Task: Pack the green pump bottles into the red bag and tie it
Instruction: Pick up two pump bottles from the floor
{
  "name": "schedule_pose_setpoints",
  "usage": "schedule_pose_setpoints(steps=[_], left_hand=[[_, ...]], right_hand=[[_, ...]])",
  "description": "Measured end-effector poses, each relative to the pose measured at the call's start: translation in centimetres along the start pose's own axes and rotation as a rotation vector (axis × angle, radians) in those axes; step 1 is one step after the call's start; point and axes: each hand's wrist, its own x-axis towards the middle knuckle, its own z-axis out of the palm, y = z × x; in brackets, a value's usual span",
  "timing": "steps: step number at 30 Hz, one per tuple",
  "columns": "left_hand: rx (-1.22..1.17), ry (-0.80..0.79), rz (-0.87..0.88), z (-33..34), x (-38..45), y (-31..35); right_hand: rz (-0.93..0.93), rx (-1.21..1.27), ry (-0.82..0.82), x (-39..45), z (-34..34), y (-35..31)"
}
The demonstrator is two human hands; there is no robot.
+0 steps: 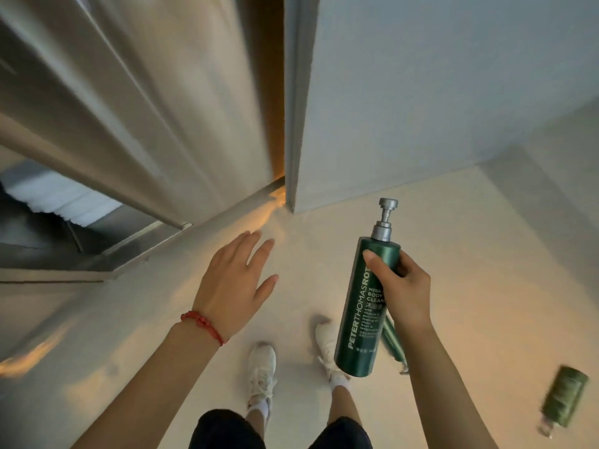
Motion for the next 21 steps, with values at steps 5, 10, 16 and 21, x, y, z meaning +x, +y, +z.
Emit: schedule_pose_setpoints(steps=[5,10,16,21], left_hand=[[0.055,-0.075,0.21,-1.1,2.2,5.6],[0.076,-0.146,0.426,0.6,5.0,13.4],[0.14,-0.285,0.753,5.5,7.3,25.0],[0.157,-0.395,0.996,11.5,7.4,33.0]], right_hand=[[0.072,0.16,0.272,-3.6,-6.0,0.6],[0.096,0.303,0.507,-6.3,-13.6,2.7],[0.175,0.433,0.777,-9.5,-22.9,7.8],[0.22,0.528,0.934,-12.1,-27.3,12.7]])
